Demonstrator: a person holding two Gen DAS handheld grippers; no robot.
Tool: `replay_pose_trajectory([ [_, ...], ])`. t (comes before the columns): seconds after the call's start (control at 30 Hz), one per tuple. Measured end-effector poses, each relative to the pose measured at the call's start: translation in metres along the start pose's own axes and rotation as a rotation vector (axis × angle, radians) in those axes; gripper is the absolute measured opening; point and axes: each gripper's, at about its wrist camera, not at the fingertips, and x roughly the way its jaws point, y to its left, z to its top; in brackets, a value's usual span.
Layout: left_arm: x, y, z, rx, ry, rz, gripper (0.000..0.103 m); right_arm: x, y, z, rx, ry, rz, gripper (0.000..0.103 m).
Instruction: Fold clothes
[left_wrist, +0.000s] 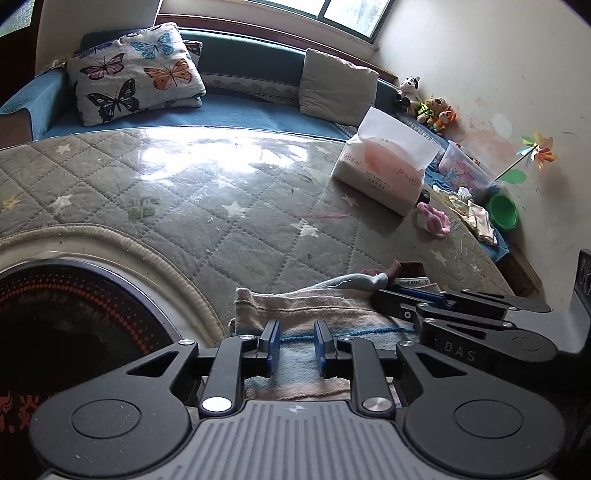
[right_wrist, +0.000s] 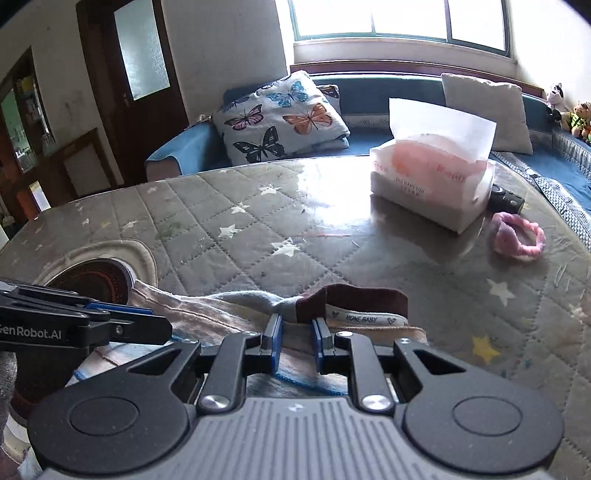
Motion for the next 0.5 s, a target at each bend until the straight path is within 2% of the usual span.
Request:
replay_pose_trajectory([
  [0.1,0.000,0.000,0.000,0.001,0.001,-0.003,0.023,-0.010,0.004,-0.001,-0.016,-0.006,0.010,0.018],
  [0.2,0.000,0.001,0.000,0.001,0.001,-0.006,0.023,-0.023,0.013,-0.006,-0.048,-0.006,0.034,0.027],
  [0.5,0.001,0.000,0.000,0.015,0.006,-0.004,0.023,-0.044,0.044,-0.036,-0.150,0.042,0.086,0.029],
])
